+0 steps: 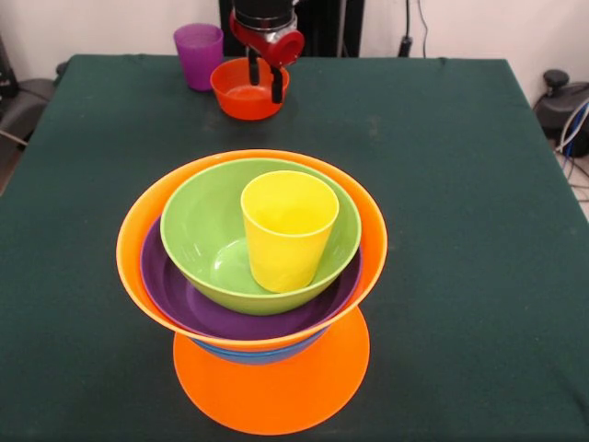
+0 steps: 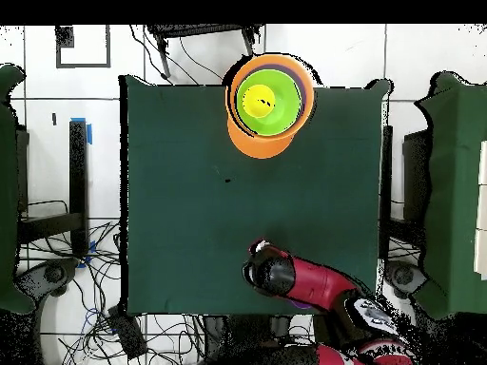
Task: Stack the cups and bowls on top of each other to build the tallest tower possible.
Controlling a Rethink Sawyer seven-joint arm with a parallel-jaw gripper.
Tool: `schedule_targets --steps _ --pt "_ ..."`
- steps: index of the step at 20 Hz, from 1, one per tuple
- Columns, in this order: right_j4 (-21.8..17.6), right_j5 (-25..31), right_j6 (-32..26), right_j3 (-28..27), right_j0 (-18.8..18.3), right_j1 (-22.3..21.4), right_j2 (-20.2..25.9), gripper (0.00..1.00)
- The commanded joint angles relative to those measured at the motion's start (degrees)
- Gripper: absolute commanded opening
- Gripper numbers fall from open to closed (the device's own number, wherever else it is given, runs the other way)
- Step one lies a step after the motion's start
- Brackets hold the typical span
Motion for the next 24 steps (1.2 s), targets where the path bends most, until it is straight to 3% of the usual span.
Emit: schedule_targets --steps 1,9,20,21,24 --pt "2.1 -9.0 10.3 1.0 0.9 9.1 2.1 1.0" --pt "2.5 -13.0 9.6 -0.3 0.8 12.7 1.9 1.0" --pt "3.4 -12.3 8.9 -0.4 2.0 12.3 1.3 1.0" --pt "3.2 -12.5 8.7 -0.5 2.4 12.2 0.9 0.0" --pt "3.5 -11.9 8.6 -0.7 2.8 11.7 0.7 0.0"
